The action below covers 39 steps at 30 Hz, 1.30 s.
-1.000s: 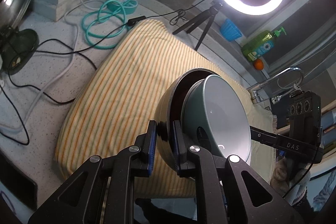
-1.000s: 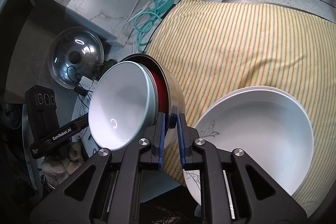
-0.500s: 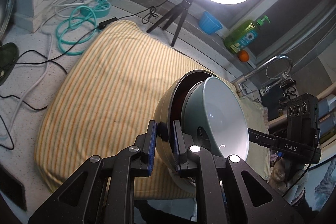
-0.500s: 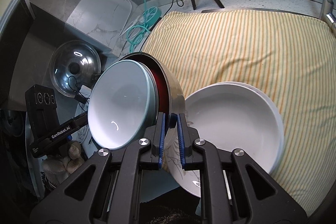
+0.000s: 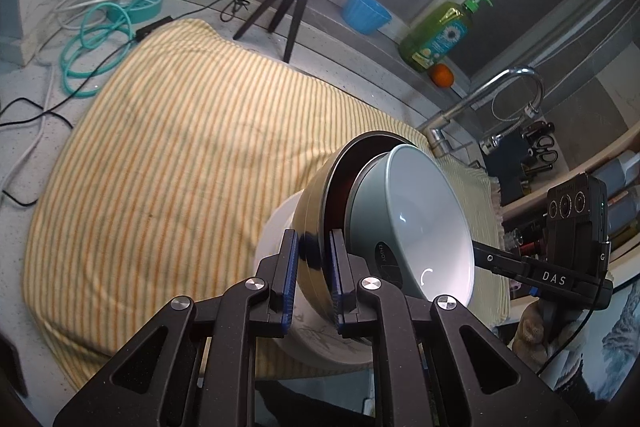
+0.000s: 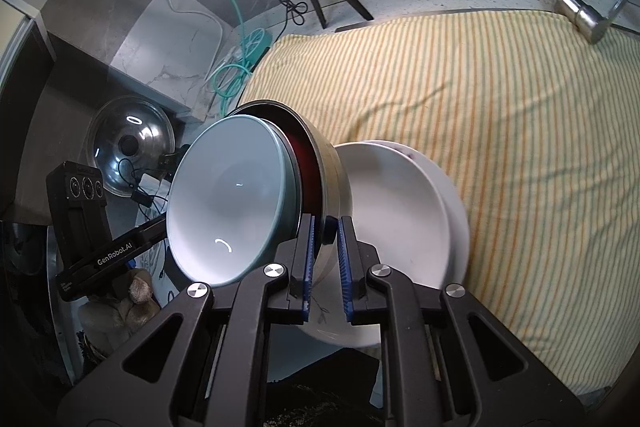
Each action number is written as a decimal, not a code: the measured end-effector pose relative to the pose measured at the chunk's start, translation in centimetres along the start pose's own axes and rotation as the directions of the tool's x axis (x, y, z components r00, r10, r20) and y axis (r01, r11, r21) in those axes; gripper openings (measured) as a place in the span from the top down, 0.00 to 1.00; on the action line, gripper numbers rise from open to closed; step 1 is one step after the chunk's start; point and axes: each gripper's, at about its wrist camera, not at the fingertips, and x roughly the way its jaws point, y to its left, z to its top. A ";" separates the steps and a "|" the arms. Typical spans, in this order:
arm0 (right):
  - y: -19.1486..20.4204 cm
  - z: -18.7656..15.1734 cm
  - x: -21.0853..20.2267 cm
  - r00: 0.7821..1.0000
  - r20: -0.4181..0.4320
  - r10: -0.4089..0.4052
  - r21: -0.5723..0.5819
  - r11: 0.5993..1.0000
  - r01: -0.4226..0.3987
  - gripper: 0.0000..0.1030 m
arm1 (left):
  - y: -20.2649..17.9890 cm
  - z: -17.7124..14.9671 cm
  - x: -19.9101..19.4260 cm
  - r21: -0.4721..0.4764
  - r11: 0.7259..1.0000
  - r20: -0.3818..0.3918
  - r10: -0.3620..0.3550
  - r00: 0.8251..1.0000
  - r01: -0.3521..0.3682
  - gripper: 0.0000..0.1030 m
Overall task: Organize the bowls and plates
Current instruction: 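Lift the nested bowls with both tools and carry them over the plate stack, then lower the nested bowls onto the plate stack and open both tools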
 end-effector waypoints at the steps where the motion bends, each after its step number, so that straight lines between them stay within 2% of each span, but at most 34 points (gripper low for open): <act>1: -0.4 -0.1 -0.1 1.000 -0.001 -0.001 0.005 1.000 0.001 0.88 | -0.2 -0.1 0.2 0.002 1.000 -0.006 -0.001 1.000 0.001 0.89; 14: -3.2 -1.1 -0.7 1.000 -0.022 -0.019 0.050 0.999 0.020 0.88 | -1.6 -0.8 2.5 0.015 1.000 -0.062 0.000 0.998 0.001 0.89; 39: -4.3 -1.5 -0.1 0.999 -0.050 -0.009 0.075 0.997 0.013 0.87 | -1.3 -1.0 3.3 0.010 1.000 -0.100 0.019 0.995 -0.018 0.89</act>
